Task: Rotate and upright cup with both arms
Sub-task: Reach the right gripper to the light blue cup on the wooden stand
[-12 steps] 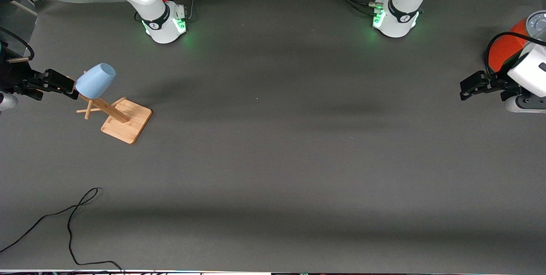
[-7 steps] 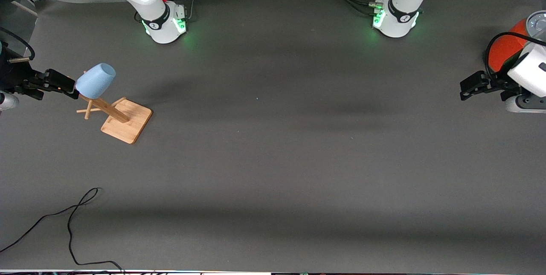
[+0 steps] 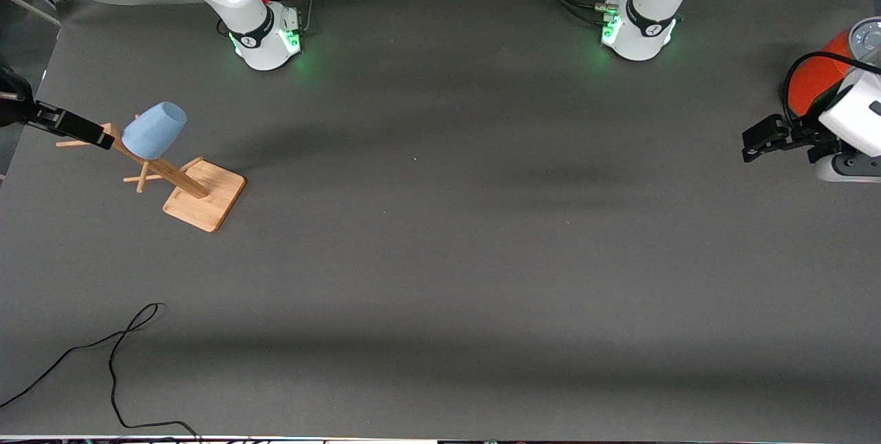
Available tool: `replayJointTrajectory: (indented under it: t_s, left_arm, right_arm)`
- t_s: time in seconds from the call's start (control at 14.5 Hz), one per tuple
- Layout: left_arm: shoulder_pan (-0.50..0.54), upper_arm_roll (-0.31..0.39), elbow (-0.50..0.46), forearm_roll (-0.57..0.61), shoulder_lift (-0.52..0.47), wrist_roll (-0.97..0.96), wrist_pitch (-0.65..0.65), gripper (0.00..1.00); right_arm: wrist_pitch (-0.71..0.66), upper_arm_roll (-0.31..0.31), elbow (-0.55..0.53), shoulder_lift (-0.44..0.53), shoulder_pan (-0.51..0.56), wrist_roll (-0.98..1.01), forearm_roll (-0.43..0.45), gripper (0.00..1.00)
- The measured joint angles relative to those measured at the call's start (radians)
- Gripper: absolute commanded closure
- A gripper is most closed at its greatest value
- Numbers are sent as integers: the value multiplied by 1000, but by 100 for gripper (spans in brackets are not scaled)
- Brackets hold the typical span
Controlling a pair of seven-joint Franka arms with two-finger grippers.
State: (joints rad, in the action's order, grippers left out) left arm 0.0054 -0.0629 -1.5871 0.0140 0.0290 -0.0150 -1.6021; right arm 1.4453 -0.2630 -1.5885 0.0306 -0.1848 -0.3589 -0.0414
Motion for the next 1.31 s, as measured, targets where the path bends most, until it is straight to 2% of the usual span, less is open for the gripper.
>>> replayJointTrajectory:
  t_s: [0.21,0.34,0.55,0.83,1.31]
  left_arm:
    - [0,0,0,0,0,0,0,0]
    - [0,0,0,0,0,0,0,0]
    - [0,0,0,0,0,0,-1,0]
    - [0,0,0,0,0,0,-1,0]
    - [0,0,0,0,0,0,-1,0]
  right_arm:
    - [-2,-89,-105,54,4,-173,-107,0]
    - [8,-124,-192,101,9,-276,-145,0]
    - [102,-133,-368,201,9,-360,-152,0]
    - [272,-135,-585,310,9,-377,-153,0]
    - [382,-166,-714,321,9,-374,-152,0]
